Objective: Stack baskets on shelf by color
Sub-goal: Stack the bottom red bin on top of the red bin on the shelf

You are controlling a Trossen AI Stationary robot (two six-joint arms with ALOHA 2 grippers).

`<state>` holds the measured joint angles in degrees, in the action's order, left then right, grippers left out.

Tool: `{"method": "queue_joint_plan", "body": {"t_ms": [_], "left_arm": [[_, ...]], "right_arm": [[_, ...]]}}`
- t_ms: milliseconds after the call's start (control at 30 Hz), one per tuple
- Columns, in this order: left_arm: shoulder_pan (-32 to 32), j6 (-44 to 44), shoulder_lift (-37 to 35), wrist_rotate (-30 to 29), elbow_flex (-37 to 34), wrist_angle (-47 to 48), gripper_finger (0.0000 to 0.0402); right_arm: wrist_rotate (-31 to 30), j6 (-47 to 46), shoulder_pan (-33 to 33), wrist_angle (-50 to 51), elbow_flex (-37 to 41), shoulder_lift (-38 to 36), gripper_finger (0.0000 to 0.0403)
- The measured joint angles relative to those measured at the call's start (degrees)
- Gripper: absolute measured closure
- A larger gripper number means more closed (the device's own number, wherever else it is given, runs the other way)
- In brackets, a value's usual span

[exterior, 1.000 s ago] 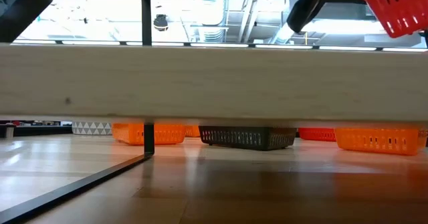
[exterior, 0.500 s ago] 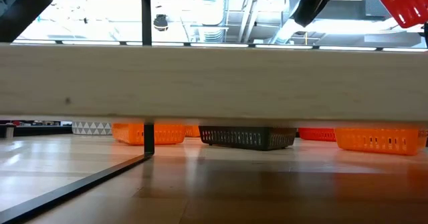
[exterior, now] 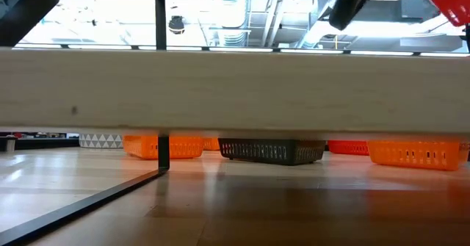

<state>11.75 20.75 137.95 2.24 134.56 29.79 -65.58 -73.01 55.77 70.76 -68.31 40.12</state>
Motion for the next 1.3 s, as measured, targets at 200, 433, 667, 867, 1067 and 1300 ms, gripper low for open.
{"method": "queue_joint_plan", "body": {"t_ms": [200,433,667,867,1067,1300], "left_arm": [[-0.09,2.48,1.85,3.46,-0.11,-1.59,0.0401],[-0.66,2.3,1.72,1.38,-0.04,-2.43,0.0401],[-0.55,2.43,1.85,2.49,-0.04,-2.24,0.0366],[-0.55,2.85,1.85,2.04,-0.04,-1.92,0.0312],[-0.87,3.44,1.85,0.75,-0.04,-2.51,0.0294],[-3.07,7.25,-3.01,14.0,-0.11,4.25,0.0305]], "right_arm": [[0.38,0.0,0.0,-0.02,0.02,0.02,0.0282],[1.44,-0.02,0.0,-0.02,0.02,0.06,0.0282],[1.44,-0.02,0.0,0.19,0.02,0.07,0.0282],[1.44,0.0,0.0,0.39,0.02,0.07,0.0282],[1.55,-0.01,0.0,0.39,0.02,0.07,0.0282],[2.93,-0.02,0.0,0.39,0.02,0.07,0.0282]]}}
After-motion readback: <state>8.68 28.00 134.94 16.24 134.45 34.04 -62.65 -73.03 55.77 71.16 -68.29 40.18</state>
